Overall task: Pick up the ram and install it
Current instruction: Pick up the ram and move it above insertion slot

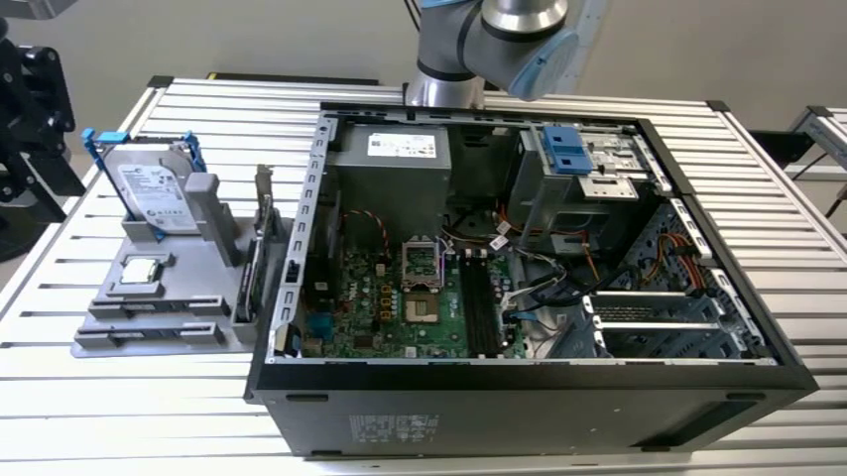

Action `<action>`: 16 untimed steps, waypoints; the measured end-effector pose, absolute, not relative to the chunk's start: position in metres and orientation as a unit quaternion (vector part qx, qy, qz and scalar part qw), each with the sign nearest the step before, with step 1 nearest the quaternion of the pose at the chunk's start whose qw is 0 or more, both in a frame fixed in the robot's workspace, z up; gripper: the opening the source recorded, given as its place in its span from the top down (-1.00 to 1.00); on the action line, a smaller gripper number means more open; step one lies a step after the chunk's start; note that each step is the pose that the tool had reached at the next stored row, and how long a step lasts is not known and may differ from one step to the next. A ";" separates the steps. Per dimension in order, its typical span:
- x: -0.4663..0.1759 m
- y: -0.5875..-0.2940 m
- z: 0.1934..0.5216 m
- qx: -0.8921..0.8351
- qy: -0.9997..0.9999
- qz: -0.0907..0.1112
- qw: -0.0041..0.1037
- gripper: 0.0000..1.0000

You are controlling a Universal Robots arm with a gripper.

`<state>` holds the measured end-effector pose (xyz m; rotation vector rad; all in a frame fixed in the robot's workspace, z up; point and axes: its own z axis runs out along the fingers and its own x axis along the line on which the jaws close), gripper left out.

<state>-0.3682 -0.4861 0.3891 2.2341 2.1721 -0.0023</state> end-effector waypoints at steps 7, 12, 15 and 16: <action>-0.368 -0.486 0.389 0.717 0.697 -0.001 0.013 -1.00; -0.369 -0.486 0.388 0.717 0.697 -0.001 0.013 -1.00; -0.368 -0.486 0.385 0.717 0.697 -0.001 0.013 -1.00; -0.368 -0.486 0.385 0.718 0.696 -0.001 0.013 -1.00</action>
